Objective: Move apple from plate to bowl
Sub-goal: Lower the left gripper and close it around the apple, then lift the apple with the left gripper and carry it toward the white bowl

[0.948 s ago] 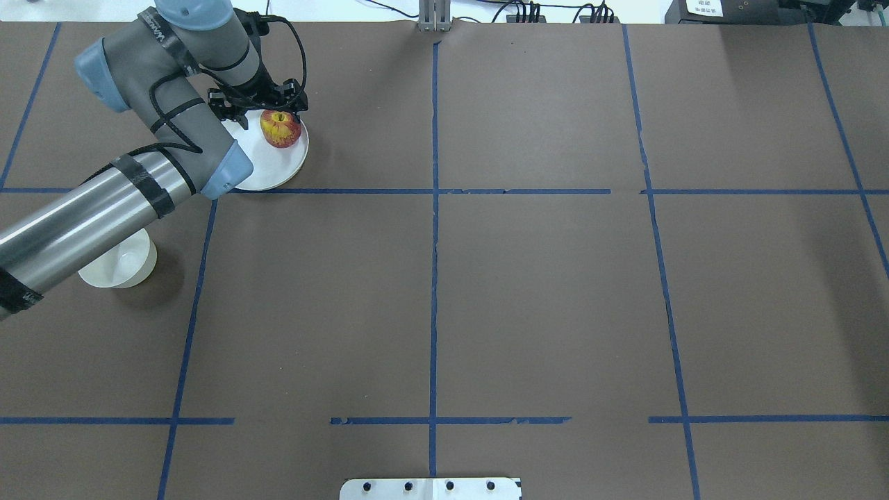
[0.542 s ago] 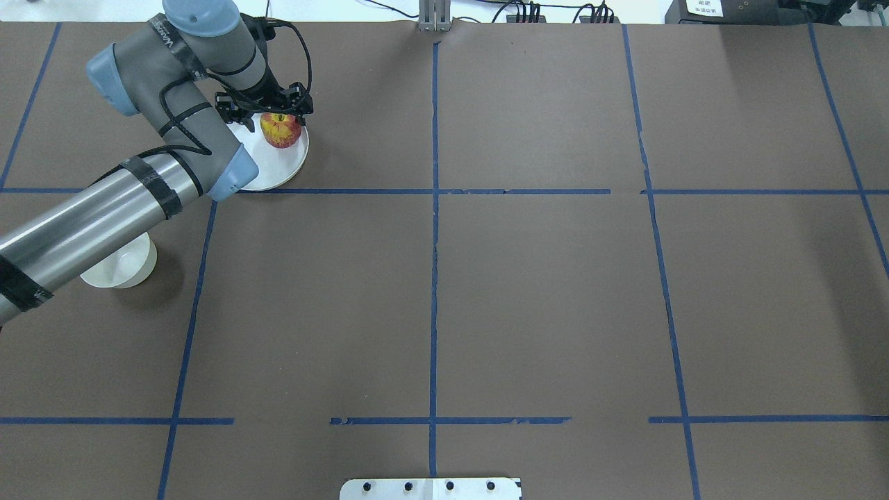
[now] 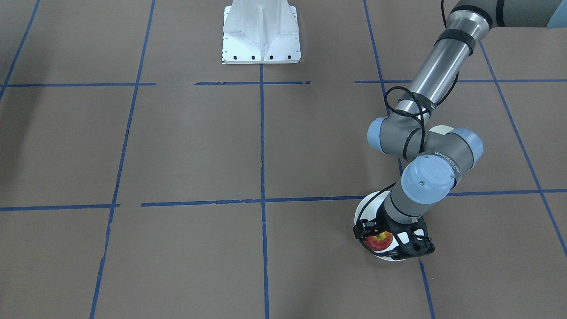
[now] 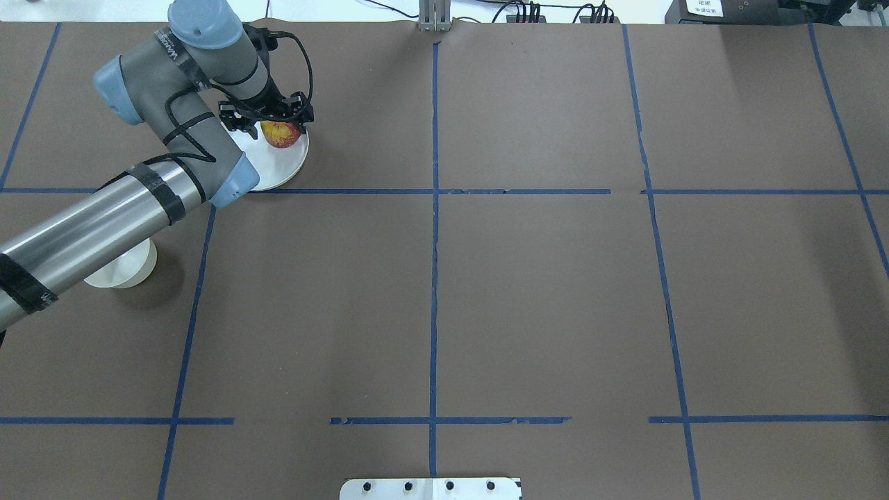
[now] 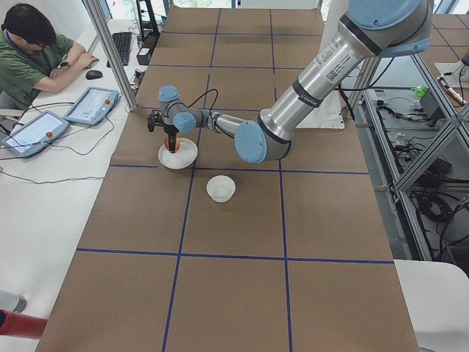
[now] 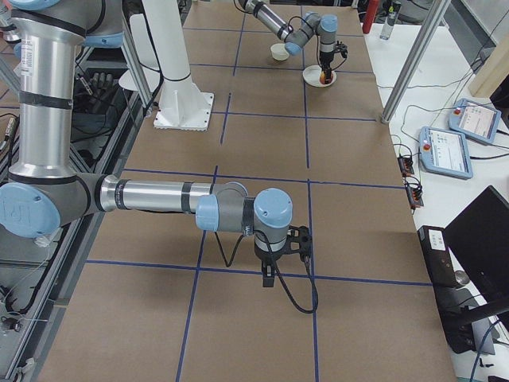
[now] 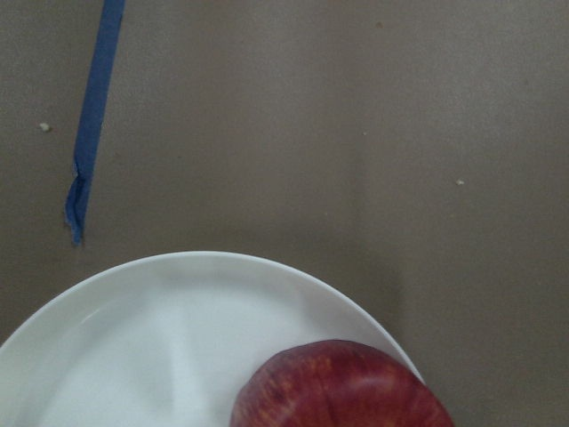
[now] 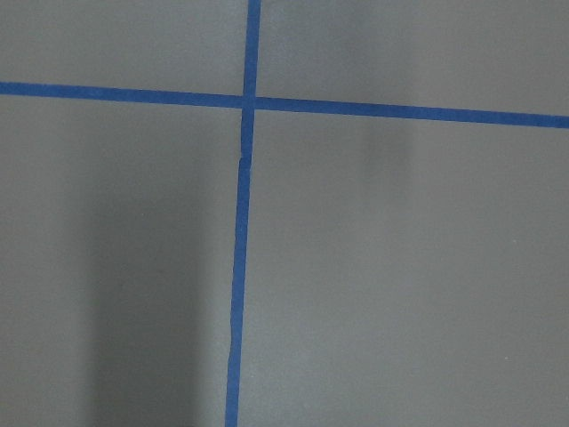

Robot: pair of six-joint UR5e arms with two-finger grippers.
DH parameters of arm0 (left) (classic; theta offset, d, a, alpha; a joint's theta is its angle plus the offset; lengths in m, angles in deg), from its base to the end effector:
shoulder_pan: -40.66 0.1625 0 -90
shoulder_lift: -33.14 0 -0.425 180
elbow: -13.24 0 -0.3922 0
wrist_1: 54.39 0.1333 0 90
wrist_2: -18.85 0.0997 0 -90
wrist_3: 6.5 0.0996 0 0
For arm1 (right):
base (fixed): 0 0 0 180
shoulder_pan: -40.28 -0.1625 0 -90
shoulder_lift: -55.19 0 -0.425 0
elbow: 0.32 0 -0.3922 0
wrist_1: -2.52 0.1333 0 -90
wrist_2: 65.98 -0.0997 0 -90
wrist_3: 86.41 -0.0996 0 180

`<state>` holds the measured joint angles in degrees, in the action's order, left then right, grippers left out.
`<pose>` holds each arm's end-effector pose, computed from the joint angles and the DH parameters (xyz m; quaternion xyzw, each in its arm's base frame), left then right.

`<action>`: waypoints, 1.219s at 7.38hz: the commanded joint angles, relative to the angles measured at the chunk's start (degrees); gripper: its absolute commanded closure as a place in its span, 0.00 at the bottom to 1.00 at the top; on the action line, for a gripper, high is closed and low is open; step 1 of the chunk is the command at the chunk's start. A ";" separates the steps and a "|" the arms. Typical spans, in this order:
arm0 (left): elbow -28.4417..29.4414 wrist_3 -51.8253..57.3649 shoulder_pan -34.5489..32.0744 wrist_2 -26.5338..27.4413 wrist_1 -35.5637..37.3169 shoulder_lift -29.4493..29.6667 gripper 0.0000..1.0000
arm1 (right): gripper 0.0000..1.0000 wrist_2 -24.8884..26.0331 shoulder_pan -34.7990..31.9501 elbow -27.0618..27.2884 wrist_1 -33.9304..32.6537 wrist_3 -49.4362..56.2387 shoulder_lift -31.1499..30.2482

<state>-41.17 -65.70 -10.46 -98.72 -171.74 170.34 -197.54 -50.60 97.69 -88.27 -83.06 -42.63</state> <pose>0.4525 -0.7001 0.3783 0.0427 0.3918 -0.0833 0.9153 0.0739 -0.4322 0.6578 0.0082 -0.3547 -0.0183 0.9348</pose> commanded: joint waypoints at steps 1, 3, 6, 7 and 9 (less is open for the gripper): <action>-0.26 0.57 -0.11 -0.03 0.01 0.01 0.43 | 0.00 0.07 0.00 -0.01 0.00 0.08 0.00; -2.18 0.66 -1.34 -0.20 0.28 0.01 0.66 | 0.00 0.07 0.00 -0.01 0.00 -0.01 0.00; -13.73 2.32 -4.85 -3.87 7.00 -4.09 0.69 | 0.00 -0.02 0.00 -0.01 0.00 -0.01 0.00; -24.76 6.86 -5.47 -5.03 13.31 -10.56 0.69 | 0.00 0.07 0.00 -0.01 0.00 -0.01 0.00; -43.76 14.85 -7.23 -5.04 23.61 -22.17 0.69 | 0.00 0.07 0.00 -0.01 0.00 -0.01 0.00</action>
<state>-73.08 -56.20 -16.74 -103.55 -154.38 155.58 -197.48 -50.60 97.68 -88.27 -83.07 -42.63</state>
